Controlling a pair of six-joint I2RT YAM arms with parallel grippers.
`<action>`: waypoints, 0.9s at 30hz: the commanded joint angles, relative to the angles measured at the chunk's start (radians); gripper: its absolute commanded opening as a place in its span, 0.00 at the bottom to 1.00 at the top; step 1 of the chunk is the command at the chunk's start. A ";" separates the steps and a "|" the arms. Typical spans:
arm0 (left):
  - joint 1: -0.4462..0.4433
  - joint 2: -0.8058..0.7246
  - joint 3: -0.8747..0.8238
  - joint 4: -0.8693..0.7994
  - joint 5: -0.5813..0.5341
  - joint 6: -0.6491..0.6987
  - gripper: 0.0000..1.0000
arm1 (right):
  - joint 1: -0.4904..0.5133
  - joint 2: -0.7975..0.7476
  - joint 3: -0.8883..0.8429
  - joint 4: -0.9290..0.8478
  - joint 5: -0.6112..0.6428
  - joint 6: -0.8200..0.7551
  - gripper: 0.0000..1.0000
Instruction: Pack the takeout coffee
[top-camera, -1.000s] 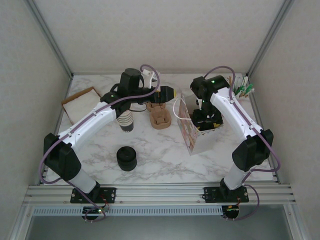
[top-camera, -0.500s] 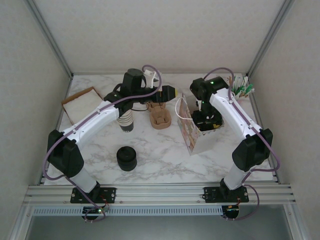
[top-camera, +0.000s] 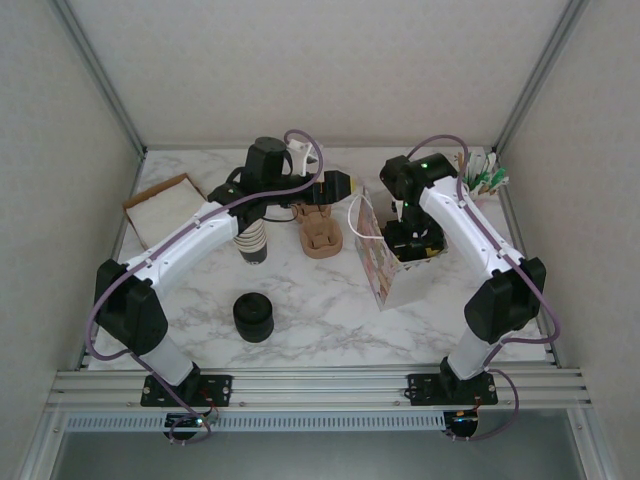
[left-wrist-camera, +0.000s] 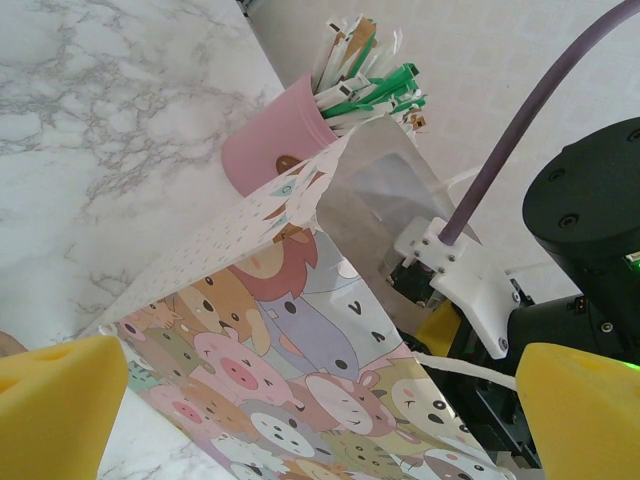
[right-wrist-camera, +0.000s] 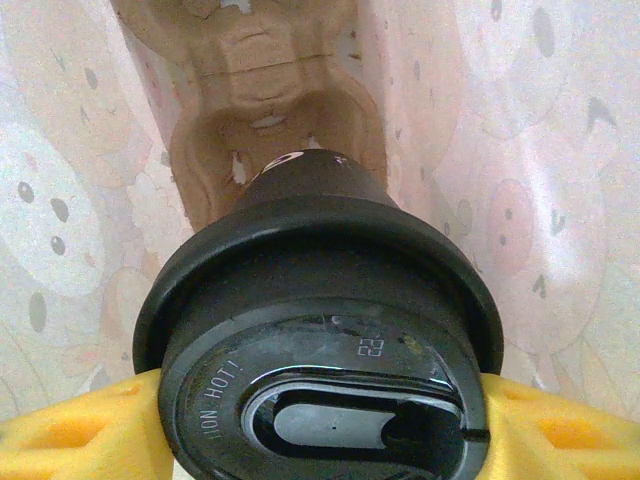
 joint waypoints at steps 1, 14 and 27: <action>0.007 -0.003 0.013 0.023 -0.011 -0.006 1.00 | -0.006 -0.041 -0.007 -0.003 -0.021 -0.011 0.67; 0.007 -0.017 0.020 0.007 -0.054 0.005 1.00 | -0.004 -0.066 -0.037 0.039 -0.029 -0.012 0.67; 0.007 -0.023 0.015 0.007 -0.057 0.001 1.00 | -0.005 -0.072 -0.046 0.046 -0.033 -0.014 0.67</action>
